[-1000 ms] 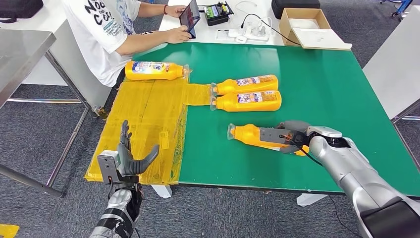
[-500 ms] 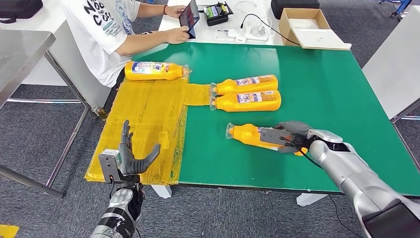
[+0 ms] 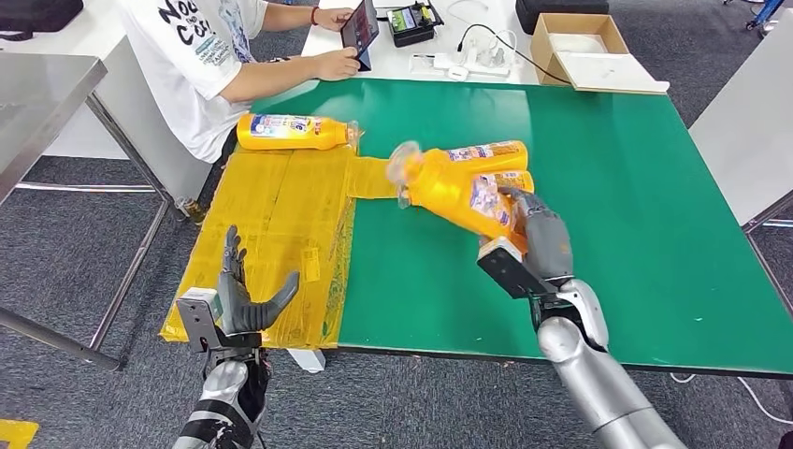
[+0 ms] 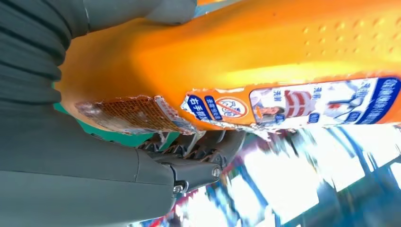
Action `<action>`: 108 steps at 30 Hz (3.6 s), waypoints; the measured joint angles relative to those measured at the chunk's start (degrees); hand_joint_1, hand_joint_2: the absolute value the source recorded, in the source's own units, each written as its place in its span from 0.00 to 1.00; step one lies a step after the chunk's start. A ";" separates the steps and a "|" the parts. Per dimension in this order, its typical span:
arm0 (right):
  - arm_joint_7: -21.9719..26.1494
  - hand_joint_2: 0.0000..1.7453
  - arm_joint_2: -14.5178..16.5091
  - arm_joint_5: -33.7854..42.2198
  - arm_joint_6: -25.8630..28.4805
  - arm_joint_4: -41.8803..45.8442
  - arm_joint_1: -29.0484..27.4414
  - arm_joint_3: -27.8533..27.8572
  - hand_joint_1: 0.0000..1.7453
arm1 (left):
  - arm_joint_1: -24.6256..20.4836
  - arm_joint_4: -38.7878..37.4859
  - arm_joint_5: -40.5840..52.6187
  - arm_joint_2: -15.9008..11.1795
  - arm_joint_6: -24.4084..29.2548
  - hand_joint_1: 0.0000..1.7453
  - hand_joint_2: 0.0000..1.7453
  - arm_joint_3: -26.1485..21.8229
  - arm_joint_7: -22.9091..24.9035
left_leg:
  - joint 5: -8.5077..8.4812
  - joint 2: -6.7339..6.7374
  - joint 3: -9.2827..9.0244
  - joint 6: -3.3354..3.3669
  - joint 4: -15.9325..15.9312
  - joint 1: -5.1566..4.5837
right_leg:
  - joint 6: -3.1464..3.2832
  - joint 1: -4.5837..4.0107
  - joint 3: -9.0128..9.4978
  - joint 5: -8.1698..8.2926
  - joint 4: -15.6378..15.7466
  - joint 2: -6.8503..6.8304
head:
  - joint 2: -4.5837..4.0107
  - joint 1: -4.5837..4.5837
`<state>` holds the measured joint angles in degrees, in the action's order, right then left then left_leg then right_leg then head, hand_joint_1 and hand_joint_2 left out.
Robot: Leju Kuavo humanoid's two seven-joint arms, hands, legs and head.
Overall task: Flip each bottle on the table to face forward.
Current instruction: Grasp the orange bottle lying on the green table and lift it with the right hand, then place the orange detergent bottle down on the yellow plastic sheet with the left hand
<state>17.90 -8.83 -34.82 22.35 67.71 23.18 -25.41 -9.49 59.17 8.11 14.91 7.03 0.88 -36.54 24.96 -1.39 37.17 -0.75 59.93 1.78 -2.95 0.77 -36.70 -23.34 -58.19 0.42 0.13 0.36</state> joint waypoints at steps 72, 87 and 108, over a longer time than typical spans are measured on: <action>19.01 1.00 27.73 6.73 -5.24 -31.92 -3.41 -6.41 1.00 | -3.93 -3.19 -20.24 -7.92 -34.29 1.00 1.00 19.77 10.55 | 0.01 0.20 0.04 -0.04 -0.04 -0.01 | 0.03 0.01 -0.17 0.00 0.00 0.10 | 0.00 -0.03; 18.12 0.25 27.96 5.59 -2.21 -34.55 -2.58 -8.29 0.00 | -4.87 -6.20 -20.76 -7.92 -33.14 1.00 1.00 20.66 10.39 | 0.01 0.21 0.04 -0.04 -0.04 -0.01 | 0.03 0.01 -0.17 0.01 0.00 0.13 | 0.00 -0.03; 19.01 0.00 26.69 11.09 -1.44 -23.79 -4.27 -7.09 0.00 | -5.17 2.04 -10.97 -6.44 -10.78 1.00 1.00 16.36 7.99 | -0.01 0.21 0.04 -0.04 -0.04 0.00 | 0.04 0.00 -0.19 0.02 0.00 0.15 | 0.00 -0.03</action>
<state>36.91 17.86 -23.74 20.91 43.93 18.91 -32.50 -14.66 61.21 -2.86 8.48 -3.75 17.24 -28.55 24.96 -1.18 37.21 -0.80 59.89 1.78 -2.90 0.78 -36.89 -23.32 -58.19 0.58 0.13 0.33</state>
